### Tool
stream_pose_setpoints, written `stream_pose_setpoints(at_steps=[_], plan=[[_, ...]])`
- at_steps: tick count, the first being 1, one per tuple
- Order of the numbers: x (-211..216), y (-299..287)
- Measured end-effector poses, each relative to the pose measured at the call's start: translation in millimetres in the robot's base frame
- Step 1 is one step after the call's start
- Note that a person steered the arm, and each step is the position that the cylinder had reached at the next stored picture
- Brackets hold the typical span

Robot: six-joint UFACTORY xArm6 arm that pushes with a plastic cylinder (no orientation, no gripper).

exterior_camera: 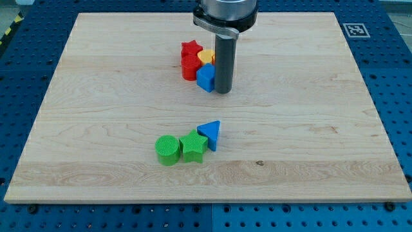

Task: Place your arm right to blue triangle

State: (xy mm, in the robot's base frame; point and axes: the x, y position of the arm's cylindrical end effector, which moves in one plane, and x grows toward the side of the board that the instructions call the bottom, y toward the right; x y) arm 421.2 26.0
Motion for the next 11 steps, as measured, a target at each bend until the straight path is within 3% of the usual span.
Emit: stream_pose_setpoints(at_steps=[4, 8, 11], plan=[[30, -10], [45, 14], [105, 55]])
